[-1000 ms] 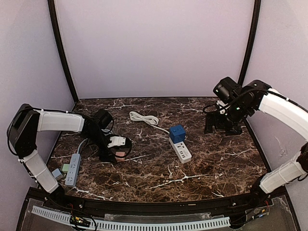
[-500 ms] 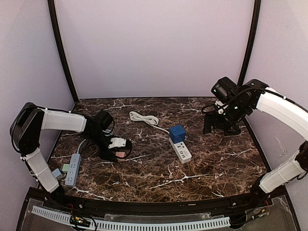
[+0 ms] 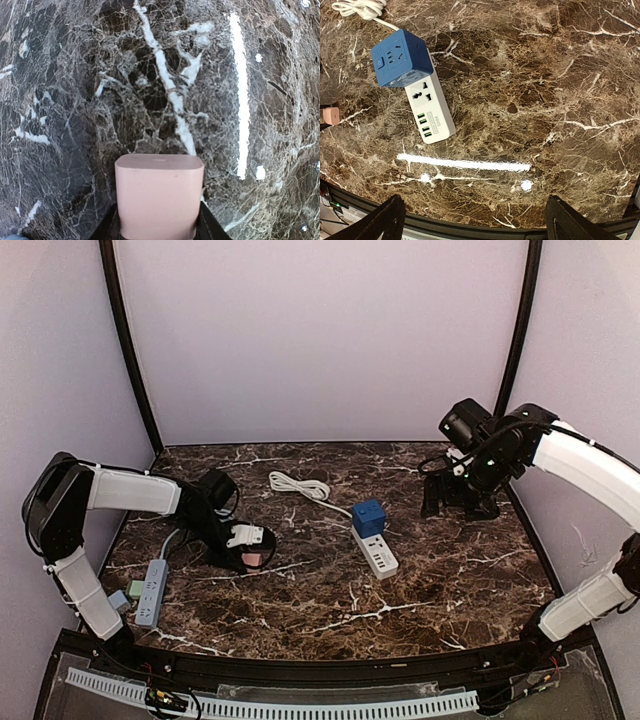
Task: Insert the plug
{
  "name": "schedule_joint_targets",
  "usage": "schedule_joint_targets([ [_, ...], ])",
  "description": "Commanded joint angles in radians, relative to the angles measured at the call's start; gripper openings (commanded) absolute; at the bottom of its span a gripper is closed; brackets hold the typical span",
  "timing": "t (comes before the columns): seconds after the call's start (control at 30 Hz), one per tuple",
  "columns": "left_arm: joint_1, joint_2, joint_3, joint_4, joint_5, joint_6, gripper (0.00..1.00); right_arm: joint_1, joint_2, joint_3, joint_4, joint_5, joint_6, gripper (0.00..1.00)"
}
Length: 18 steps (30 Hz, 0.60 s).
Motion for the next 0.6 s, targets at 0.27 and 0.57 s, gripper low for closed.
schedule_joint_targets([
  [0.27, -0.001, -0.197, 0.039, -0.019, 0.07, -0.249, 0.01, -0.006, -0.005, 0.039, 0.112, -0.122, 0.05, 0.96],
  [0.57, -0.095, -0.298, 0.089, 0.041, 0.142, -0.516, 0.01, -0.005, 0.008, 0.021, 0.323, -0.356, 0.128, 0.96],
])
